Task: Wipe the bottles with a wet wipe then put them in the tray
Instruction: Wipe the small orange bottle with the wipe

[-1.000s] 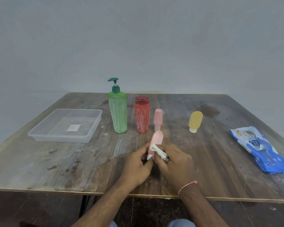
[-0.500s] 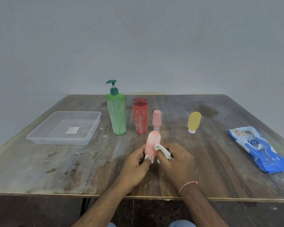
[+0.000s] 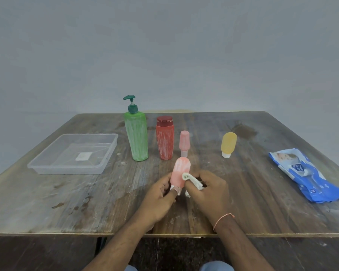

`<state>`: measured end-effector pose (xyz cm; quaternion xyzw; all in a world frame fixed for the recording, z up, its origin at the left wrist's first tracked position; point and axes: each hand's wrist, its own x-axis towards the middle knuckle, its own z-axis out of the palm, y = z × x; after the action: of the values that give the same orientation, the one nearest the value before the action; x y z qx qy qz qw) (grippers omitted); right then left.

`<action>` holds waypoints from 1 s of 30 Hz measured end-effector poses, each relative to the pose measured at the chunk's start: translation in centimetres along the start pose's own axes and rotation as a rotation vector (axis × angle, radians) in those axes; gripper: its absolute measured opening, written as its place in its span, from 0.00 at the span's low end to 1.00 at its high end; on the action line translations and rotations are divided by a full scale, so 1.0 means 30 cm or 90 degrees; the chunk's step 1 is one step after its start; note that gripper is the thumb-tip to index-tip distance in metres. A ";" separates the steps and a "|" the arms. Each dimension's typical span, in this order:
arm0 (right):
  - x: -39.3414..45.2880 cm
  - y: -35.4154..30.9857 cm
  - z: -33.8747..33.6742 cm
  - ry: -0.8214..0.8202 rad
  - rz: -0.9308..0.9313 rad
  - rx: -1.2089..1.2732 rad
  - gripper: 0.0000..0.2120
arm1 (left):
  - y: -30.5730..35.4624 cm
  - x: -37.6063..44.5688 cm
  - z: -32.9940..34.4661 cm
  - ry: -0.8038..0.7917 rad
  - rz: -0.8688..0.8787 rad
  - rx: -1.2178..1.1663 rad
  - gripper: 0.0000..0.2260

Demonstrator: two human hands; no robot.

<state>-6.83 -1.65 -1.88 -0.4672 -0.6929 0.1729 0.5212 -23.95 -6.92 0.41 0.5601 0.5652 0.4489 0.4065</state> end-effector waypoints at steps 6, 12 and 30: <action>0.014 0.013 -0.002 0.041 0.022 0.052 0.07 | -0.001 -0.002 0.007 -0.024 0.012 0.058 0.22; 0.025 0.015 -0.007 0.073 0.114 0.024 0.01 | -0.006 -0.001 0.005 -0.026 0.031 0.095 0.23; 0.023 -0.005 -0.018 0.084 0.112 0.036 0.03 | -0.061 0.011 0.015 -0.030 0.070 0.162 0.24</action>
<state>-6.43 -1.31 -1.16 -0.5216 -0.6083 0.2065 0.5615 -24.04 -6.50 -1.45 0.6475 0.5767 0.3818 0.3200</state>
